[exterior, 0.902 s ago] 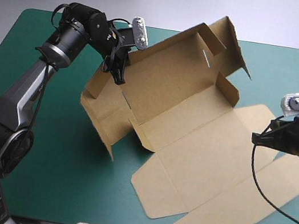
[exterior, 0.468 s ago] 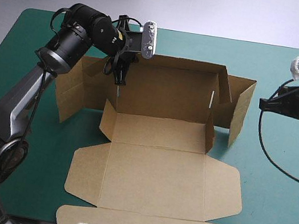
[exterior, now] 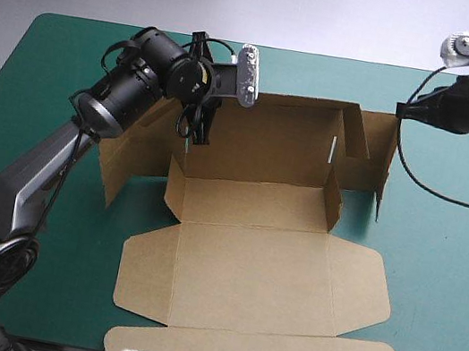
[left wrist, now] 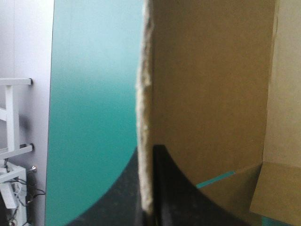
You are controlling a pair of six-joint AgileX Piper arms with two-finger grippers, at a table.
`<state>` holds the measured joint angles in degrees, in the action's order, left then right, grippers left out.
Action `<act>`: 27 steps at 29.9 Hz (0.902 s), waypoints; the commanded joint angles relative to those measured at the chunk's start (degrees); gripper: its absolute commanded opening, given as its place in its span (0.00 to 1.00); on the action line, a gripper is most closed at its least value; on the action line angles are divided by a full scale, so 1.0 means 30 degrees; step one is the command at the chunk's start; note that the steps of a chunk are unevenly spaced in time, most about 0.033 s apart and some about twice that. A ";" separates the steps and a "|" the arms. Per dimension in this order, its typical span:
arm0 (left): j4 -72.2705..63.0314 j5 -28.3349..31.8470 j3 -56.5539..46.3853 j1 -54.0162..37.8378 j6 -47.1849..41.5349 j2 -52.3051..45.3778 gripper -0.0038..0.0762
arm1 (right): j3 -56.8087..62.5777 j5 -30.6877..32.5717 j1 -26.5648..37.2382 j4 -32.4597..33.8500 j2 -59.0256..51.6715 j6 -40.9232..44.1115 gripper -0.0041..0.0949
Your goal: Fold the box
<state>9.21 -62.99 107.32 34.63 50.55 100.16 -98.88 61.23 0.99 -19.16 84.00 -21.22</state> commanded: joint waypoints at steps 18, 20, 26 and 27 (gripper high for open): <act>0.8621 1.0360 -1.1173 0.1710 -0.5739 -0.6418 0.04 | -0.9624 0.3399 0.0031 -0.2302 0.7622 0.1551 0.02; 0.9759 1.0397 -1.1611 0.2125 -0.6235 -0.6348 0.04 | -0.9624 0.3399 0.0031 -0.2792 0.7975 0.1551 0.02; 1.4044 1.0362 -1.2134 0.3649 -1.0128 -0.6342 0.04 | -0.9624 0.3399 0.0031 -0.3062 0.8508 0.1761 0.02; 1.4151 1.0225 -1.2134 0.3827 -1.0196 -0.6307 0.04 | -0.9571 0.3399 0.0031 -0.3062 0.8541 0.1761 0.02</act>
<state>46.60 -34.13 69.58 44.07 23.55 83.45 -125.78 71.37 0.99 -26.09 112.24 -15.87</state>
